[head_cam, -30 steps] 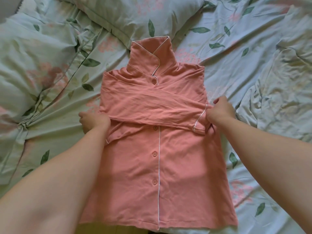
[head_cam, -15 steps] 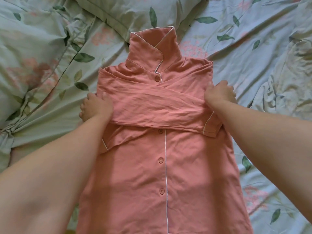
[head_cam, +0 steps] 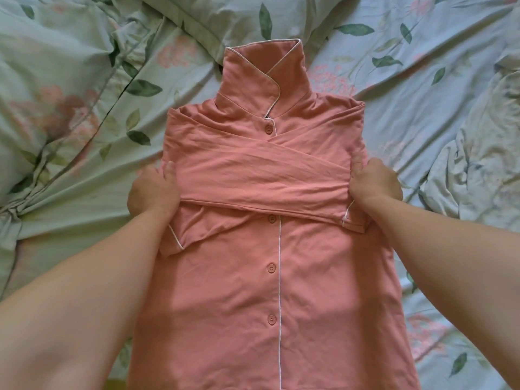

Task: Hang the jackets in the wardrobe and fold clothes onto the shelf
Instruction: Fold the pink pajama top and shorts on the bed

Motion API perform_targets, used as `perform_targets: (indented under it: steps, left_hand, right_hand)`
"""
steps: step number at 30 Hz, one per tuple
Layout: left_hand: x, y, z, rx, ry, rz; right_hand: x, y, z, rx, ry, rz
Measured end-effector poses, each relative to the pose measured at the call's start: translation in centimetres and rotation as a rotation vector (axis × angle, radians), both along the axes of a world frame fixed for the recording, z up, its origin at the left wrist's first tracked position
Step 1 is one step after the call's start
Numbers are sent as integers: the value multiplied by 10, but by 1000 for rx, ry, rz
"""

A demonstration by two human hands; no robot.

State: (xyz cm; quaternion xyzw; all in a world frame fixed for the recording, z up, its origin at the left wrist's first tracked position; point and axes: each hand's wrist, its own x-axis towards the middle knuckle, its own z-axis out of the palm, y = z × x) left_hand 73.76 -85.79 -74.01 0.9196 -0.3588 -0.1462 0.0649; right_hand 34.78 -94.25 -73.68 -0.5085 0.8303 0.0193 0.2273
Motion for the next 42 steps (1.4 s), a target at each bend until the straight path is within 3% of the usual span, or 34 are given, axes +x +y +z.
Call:
perform_targets:
  steps: [6, 12, 19, 25, 31, 37, 42]
  left_hand:
    - [-5, -14, 0, -51, -63, 33]
    - [5, -64, 2, -202, 103, 93]
    - [14, -109, 9, -163, 349, 88]
    - [6, -98, 42, -298, 476, 179]
    - [-4, -60, 83, -314, 596, 5]
    - [-16, -1, 77, -103, 584, -143]
    - [-29, 57, 65, 37, 210, -444]
  right_hand:
    - [5, -11, -1, -93, 50, -49]
    - [16, -40, 4, -208, -60, -101]
    - [26, -90, 22, -185, -500, -211]
    - [7, -70, 55, -275, -776, -239]
    - [-11, -34, 80, -164, -735, -47]
    - [-11, 4, 74, -52, -709, 102]
    - [-32, 49, 73, -52, -314, 510]
